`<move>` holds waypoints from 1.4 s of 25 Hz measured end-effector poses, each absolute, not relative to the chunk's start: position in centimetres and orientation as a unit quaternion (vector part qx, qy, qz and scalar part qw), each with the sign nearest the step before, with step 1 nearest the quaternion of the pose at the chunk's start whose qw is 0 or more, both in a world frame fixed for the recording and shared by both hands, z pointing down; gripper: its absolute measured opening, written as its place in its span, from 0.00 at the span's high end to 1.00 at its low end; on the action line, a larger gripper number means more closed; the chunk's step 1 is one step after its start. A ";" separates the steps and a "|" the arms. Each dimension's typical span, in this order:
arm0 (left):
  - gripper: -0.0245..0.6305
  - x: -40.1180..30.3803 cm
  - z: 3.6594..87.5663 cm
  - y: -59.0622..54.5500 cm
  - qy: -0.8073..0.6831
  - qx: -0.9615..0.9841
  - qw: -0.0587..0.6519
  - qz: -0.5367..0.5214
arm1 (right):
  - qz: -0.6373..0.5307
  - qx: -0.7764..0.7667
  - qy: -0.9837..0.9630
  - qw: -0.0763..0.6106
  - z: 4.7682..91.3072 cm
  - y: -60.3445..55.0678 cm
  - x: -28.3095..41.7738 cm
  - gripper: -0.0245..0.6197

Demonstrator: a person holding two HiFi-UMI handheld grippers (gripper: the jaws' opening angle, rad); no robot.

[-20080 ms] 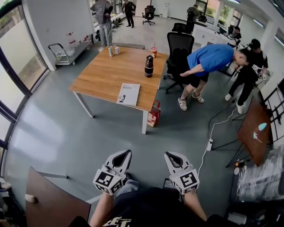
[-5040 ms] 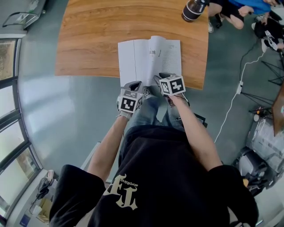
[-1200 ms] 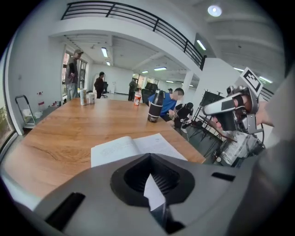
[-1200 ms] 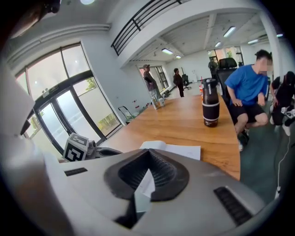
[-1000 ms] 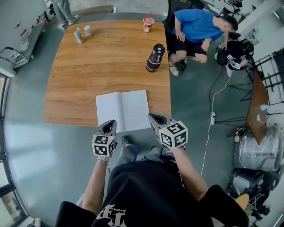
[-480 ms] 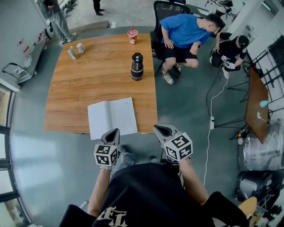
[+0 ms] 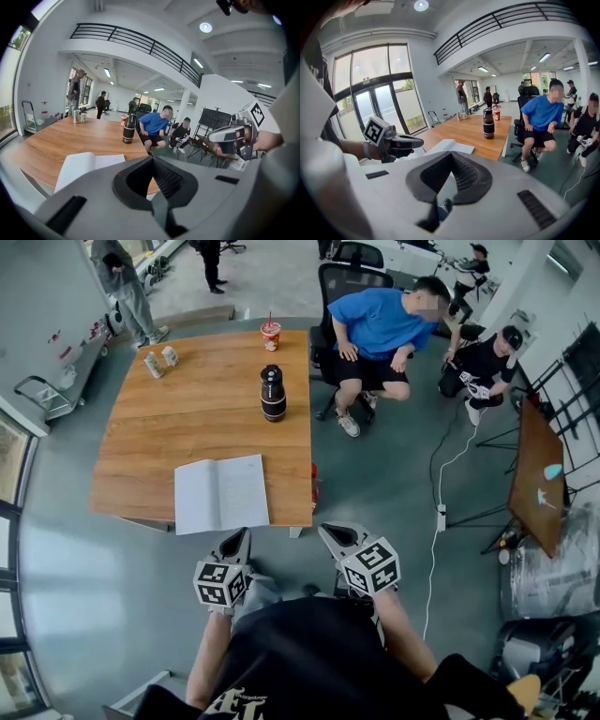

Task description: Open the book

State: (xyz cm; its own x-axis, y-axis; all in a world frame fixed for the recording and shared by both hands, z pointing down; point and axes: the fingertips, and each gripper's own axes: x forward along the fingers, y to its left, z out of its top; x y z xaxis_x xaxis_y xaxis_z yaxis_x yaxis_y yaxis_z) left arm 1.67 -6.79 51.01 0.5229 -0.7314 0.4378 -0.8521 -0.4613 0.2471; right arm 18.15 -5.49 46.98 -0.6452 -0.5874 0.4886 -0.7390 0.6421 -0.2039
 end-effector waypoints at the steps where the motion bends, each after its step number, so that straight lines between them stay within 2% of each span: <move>1: 0.96 2.0 50.9 -6.2 -0.473 0.842 0.222 0.132 | 0.195 0.371 -0.887 0.194 47.1 -5.0 18.5 0.98; 21: 0.96 1.0 49.8 4.1 -0.556 0.790 0.238 0.102 | 0.179 0.288 -0.913 0.225 48.8 1.8 18.8 0.98; 35: 0.96 -7.3 48.4 4.7 -0.554 0.794 0.232 0.097 | 0.164 0.322 -0.910 0.202 47.1 2.7 12.3 0.98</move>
State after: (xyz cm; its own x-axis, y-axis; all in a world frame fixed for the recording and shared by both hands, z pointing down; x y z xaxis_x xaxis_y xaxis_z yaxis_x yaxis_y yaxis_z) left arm -7.28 4.69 48.43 0.3679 -0.8340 0.4112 -0.9243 -0.2797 0.2597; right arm 12.30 2.68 47.10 -0.7108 -0.5201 0.4736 -0.6524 0.7391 -0.1675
